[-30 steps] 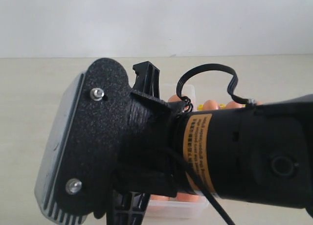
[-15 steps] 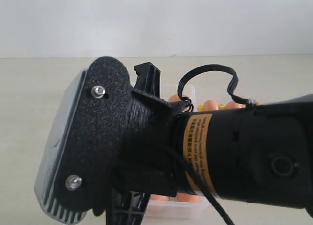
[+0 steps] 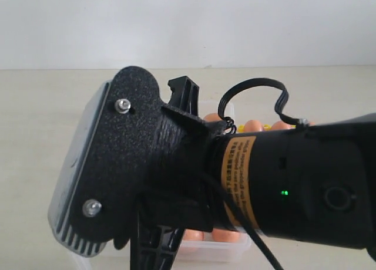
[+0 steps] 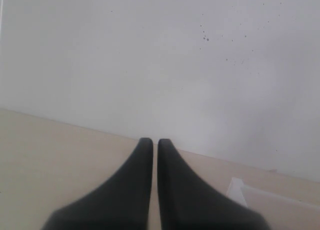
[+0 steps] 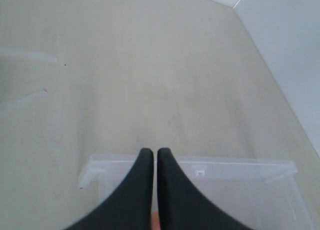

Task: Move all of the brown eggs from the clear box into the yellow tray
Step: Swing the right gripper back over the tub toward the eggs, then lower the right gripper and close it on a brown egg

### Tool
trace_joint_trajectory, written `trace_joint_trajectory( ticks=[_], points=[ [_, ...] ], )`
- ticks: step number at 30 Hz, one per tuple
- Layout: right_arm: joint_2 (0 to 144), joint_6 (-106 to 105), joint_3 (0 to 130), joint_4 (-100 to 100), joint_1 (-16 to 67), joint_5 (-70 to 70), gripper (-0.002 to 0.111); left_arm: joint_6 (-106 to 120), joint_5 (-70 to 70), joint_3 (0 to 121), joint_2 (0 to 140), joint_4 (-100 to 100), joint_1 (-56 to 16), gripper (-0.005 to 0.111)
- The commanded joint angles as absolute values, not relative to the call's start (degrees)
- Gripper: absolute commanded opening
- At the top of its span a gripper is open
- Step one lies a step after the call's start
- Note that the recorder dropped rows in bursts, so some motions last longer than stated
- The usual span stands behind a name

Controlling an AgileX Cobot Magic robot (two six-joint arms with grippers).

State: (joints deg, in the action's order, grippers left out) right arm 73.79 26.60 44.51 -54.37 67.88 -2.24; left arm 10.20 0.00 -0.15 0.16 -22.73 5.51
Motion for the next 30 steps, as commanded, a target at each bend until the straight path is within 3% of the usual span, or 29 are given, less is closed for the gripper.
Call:
trace_joint_trajectory(
  ticks=[1,3,6,7,11,13,15,17,19,20,22,23,25,30],
  points=[
    [73.29,29.84,44.67,-54.10,67.91,-3.48,0.000,10.62,0.00,0.00,0.00,-22.92,5.24,0.004],
    [73.59,34.86,44.67,-51.97,67.91,-8.88,0.000,10.62,0.00,0.00,0.00,-22.92,5.24,0.004],
    [79.02,29.87,45.48,-44.82,67.80,-32.49,0.000,10.62,0.00,0.00,0.00,-22.92,5.24,0.004],
    [83.61,14.37,46.02,-39.20,67.80,-39.70,0.000,10.62,0.00,0.00,0.00,-22.92,5.24,0.004],
    [94.16,-18.56,47.79,-32.73,70.17,-37.99,0.000,10.62,0.00,0.00,0.00,-22.92,5.24,0.004],
    [97.91,-13.97,49.65,-42.52,71.47,-33.61,0.000,10.62,0.00,0.00,0.00,-22.92,5.24,0.004],
    [100.72,10.37,55.62,-48.12,69.96,-35.33,0.000,10.62,0.00,0.00,0.00,-22.92,5.24,0.004],
    [102.55,22.32,63.47,-42.31,65.70,-43.03,0.000,10.62,0.00,0.00,0.00,-22.92,5.24,0.004],
    [102.55,20.43,68.08,-33.71,62.01,-44.97,0.000,10.62,0.00,0.00,0.00,-22.92,5.24,0.004],
    [102.33,18.24,70.21,-28.14,60.09,-45.40,0.002,10.62,0.00,0.00,0.00,-22.92,5.24,0.004],
    [102.20,10.11,76.21,-12.40,54.67,-47.53,0.017,10.62,0.00,0.00,0.00,-22.92,5.24,0.004],
    [102.56,7.34,79.44,-5.15,51.20,-48.28,0.032,10.62,0.00,0.00,0.00,-22.92,5.24,0.004],
    [104.77,7.02,83.98,-1.39,45.72,-48.89,0.052,10.62,0.00,0.00,0.00,-22.92,5.24,0.004],
    [115.38,6.92,91.74,4.85,38.61,-55.63,0.050,10.62,0.00,0.00,0.00,-22.92,5.24,0.004]
  ],
)
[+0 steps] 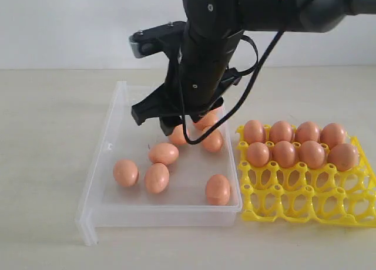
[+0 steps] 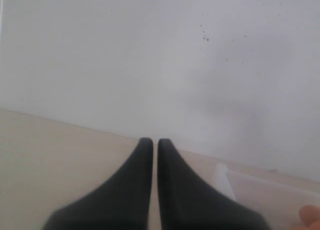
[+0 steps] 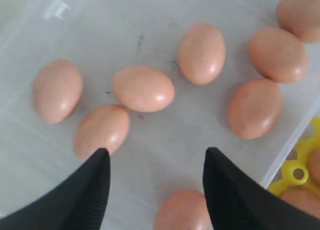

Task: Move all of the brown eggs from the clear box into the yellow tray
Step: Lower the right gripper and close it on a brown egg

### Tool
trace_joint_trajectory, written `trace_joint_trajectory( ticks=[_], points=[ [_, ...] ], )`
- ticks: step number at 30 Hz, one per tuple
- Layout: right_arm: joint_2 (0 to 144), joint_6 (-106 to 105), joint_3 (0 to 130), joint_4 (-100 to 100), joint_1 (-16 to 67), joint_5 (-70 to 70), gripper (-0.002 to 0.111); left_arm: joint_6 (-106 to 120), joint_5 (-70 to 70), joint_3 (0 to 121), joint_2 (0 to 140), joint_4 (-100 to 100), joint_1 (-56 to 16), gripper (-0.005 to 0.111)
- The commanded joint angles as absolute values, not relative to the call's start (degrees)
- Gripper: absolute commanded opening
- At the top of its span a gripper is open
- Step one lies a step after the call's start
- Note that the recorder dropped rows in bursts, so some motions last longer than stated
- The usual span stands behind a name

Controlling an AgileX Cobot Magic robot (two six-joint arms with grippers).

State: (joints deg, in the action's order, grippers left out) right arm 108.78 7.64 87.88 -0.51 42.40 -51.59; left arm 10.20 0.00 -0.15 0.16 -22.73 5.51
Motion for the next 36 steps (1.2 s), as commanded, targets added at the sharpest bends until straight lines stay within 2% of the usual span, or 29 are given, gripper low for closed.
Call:
trace_joint_trajectory(
  ticks=[1,11,17,26,30,36],
  points=[
    [117.23,5.99,92.86,5.83,37.82,-55.62,0.050,10.62,0.00,0.00,0.00,-22.92,5.24,0.004],
    [125.44,-5.75,103.40,4.99,37.24,-54.93,0.050,10.62,0.00,0.00,0.00,-22.92,5.24,0.004],
    [127.72,-10.77,104.67,0.46,37.15,-53.16,0.050,10.62,0.00,0.00,0.00,-22.92,5.24,0.004],
    [128.99,-32.44,104.80,-3.01,37.15,-51.69,0.050,10.62,0.00,0.00,0.00,-22.92,5.24,0.004],
    [130.11,-31.75,104.80,-3.33,37.15,-49.96,0.050,10.62,0.00,0.00,0.00,-22.92,5.24,0.004],
    [134.22,-18.81,108.84,-1.01,36.23,-48.43,0.050,10.62,0.00,0.00,0.00,-22.92,5.24,0.004]
  ],
)
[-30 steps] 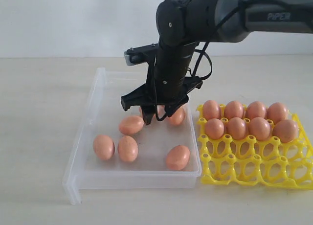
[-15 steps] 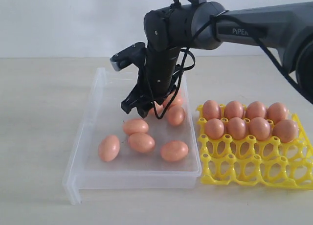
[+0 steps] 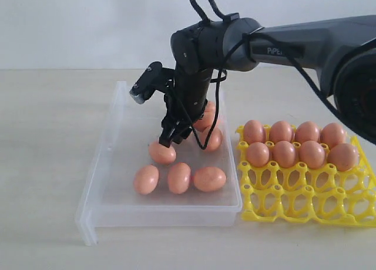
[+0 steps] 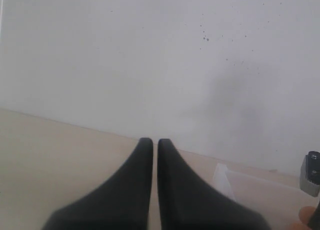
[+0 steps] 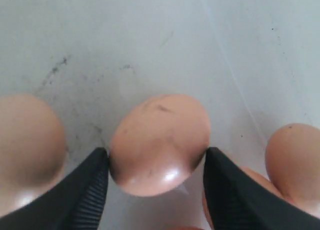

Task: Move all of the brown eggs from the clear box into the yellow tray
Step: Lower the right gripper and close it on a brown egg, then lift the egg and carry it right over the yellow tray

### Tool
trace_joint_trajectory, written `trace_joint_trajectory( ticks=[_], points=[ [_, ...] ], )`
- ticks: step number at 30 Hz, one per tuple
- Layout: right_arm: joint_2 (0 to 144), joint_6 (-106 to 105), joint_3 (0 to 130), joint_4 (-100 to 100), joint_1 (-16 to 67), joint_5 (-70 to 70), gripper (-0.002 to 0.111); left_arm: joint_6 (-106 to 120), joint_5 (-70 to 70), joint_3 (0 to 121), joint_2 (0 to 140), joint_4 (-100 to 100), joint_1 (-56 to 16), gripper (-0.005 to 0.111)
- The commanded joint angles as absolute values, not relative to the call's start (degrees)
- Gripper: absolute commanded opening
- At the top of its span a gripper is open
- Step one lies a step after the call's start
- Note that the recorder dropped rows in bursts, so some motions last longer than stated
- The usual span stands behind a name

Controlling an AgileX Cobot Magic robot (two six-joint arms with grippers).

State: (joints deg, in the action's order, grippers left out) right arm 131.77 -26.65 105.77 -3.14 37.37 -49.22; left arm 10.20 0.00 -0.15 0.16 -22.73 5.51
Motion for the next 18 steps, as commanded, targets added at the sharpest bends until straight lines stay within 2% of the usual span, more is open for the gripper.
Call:
trace_joint_trajectory(
  ticks=[1,5,16,18],
  points=[
    [134.75,-17.42,109.65,0.51,35.77,-48.71,0.050,10.62,0.00,0.00,0.00,-22.92,5.24,0.004],
    [137.28,-6.00,112.98,11.83,32.93,-49.07,0.050,10.62,0.00,0.00,0.00,-22.92,5.24,0.004],
    [137.78,-10.82,113.23,15.76,31.43,-50.60,0.050,10.62,0.00,0.00,0.00,-22.92,5.24,0.004],
    [137.78,-11.20,113.23,15.53,31.43,-51.09,0.040,10.62,0.00,0.00,0.00,-22.92,5.24,0.004]
  ],
)
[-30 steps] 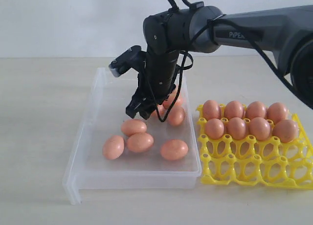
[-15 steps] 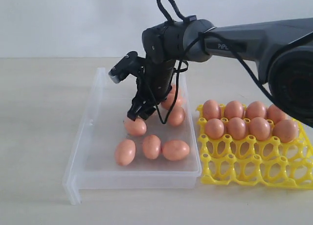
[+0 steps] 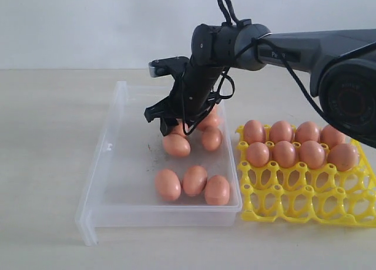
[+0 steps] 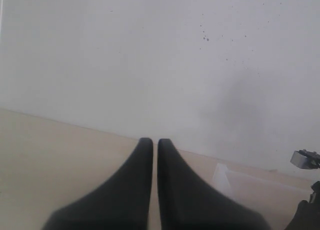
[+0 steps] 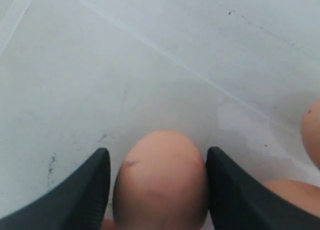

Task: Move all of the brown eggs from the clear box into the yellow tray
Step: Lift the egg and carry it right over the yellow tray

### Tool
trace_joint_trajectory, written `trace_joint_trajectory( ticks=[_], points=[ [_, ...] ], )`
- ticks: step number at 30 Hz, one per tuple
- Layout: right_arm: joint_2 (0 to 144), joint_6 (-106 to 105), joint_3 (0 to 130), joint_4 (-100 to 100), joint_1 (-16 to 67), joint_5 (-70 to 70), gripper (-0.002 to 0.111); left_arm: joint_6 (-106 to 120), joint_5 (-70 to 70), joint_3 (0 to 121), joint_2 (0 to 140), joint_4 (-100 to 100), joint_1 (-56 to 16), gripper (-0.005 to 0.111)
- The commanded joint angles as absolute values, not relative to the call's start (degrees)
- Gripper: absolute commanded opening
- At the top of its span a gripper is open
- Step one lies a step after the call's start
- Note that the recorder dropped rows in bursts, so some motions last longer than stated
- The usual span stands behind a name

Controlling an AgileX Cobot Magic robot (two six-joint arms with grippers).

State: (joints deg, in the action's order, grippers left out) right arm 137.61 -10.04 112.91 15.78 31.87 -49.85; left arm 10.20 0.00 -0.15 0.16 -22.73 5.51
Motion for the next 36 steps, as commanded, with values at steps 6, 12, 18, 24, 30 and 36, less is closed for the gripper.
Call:
trace_joint_trajectory(
  ticks=[6,12,18,24,30,36],
  points=[
    [137.78,-10.97,113.23,15.48,31.43,-48.12,0.000,10.62,0.00,0.00,0.00,-22.92,5.24,0.004],
    [137.78,-10.86,112.39,16.26,33.23,-33.03,0.000,10.62,0.00,0.00,0.00,-22.92,5.24,0.004],
    [137.78,-26.91,108.61,7.79,40.78,-20.11,0.000,10.62,0.00,0.00,0.00,-22.92,5.24,0.004],
    [137.78,-27.69,108.57,-26.01,50.43,-24.77,0.000,10.62,0.00,0.00,0.00,-22.92,5.24,0.004],
    [137.78,1.43,108.57,-76.29,57.36,-41.54,0.000,10.62,0.00,0.00,0.00,-22.92,5.24,0.004],
    [137.19,28.46,108.57,-99.50,58.01,-69.23,0.000,10.62,0.00,0.00,0.00,-22.92,5.24,0.004]
  ],
)
